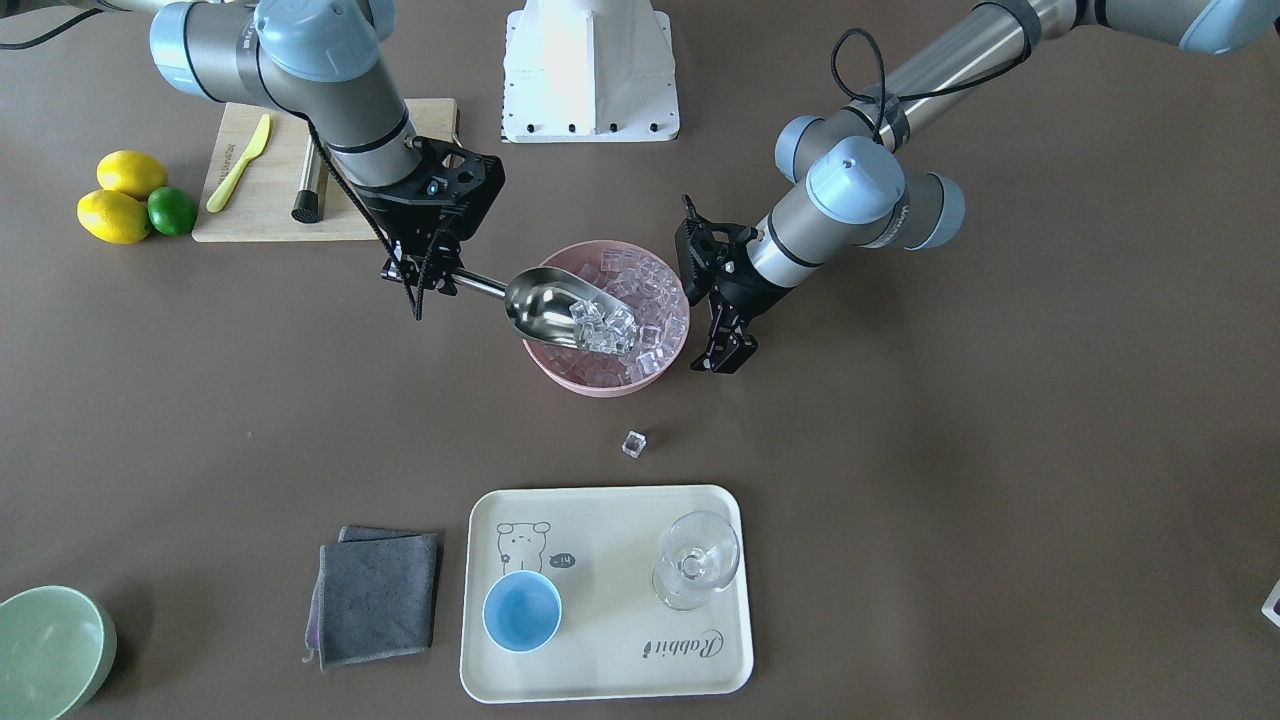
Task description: Put ice in cup with scoop
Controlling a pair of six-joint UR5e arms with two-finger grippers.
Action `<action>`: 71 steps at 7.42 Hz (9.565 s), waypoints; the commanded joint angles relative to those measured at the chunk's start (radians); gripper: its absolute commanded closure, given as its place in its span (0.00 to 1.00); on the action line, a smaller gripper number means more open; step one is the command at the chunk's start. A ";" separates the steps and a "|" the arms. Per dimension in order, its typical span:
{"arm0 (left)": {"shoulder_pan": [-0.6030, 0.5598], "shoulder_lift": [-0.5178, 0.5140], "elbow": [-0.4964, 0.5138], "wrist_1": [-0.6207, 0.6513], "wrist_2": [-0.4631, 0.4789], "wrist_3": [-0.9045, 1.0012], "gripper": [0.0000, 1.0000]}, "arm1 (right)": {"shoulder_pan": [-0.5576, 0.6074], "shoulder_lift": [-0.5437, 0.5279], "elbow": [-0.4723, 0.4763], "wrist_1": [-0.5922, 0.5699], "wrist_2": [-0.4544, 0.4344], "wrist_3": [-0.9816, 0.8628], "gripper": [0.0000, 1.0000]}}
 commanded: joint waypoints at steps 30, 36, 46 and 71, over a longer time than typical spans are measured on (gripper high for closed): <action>-1.008 0.617 -0.250 0.574 -0.220 -0.087 0.01 | 0.323 0.485 -0.532 -0.545 0.169 -0.069 1.00; -1.008 0.633 -0.184 0.577 -0.326 -0.090 0.01 | 0.329 0.542 -0.578 -0.628 0.121 -0.138 1.00; -0.997 0.624 -0.210 0.572 -0.368 -0.095 0.01 | 0.446 -0.343 0.108 -0.202 0.242 0.548 1.00; -0.994 0.630 -0.229 0.580 -0.367 -0.095 0.01 | 0.846 -0.651 -0.116 0.010 0.482 0.098 0.00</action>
